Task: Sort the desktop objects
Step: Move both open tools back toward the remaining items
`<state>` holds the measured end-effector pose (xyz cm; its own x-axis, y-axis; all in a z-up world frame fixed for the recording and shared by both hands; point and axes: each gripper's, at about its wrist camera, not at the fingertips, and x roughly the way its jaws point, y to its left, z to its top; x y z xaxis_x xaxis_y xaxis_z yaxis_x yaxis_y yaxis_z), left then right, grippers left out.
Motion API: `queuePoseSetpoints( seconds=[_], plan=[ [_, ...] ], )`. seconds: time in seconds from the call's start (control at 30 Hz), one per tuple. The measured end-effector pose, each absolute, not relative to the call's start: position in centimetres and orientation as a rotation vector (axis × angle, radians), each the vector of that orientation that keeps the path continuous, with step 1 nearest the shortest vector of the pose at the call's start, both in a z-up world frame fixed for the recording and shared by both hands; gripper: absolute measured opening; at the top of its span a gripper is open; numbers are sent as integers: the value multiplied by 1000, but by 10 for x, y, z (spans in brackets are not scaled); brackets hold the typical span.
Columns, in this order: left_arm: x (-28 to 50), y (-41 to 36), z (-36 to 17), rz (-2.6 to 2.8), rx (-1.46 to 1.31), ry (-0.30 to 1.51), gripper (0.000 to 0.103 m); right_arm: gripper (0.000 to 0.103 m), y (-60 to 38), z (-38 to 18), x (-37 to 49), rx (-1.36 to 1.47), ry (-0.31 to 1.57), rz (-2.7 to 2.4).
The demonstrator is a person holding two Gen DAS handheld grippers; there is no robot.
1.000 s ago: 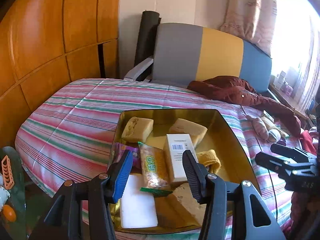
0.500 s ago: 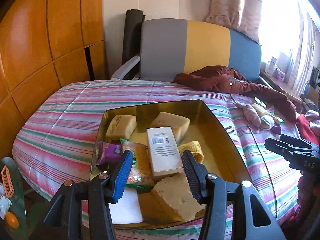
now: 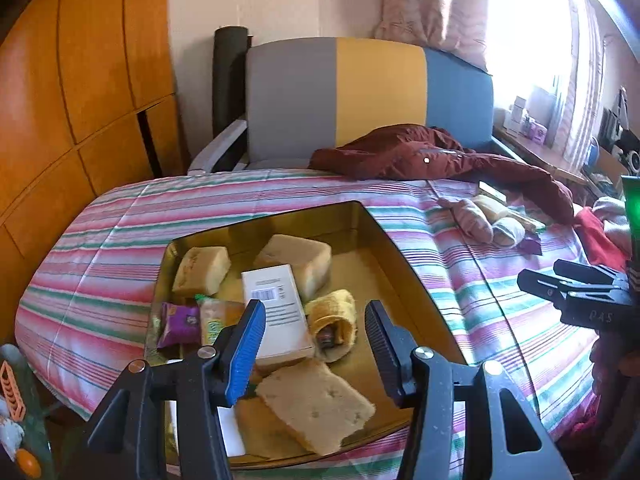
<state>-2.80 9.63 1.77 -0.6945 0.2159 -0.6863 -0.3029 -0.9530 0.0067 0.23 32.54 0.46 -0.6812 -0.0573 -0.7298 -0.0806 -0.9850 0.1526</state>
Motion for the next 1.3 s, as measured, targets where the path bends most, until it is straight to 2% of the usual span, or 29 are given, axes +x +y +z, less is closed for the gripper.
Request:
queuePoseSetpoints(
  seconds=[1.03,1.17,1.3],
  plan=[
    [-32,172,10,2468,-1038,251,52,99,466,-3,1,-1239,392,2565],
    [-32,181,7,2443,-1046,263,52,94,485,-11,-9,-1260,432,2547],
    [-34,189,4,2421,-1057,276,52,87,499,-19,-21,-1282,392,2506]
  ],
)
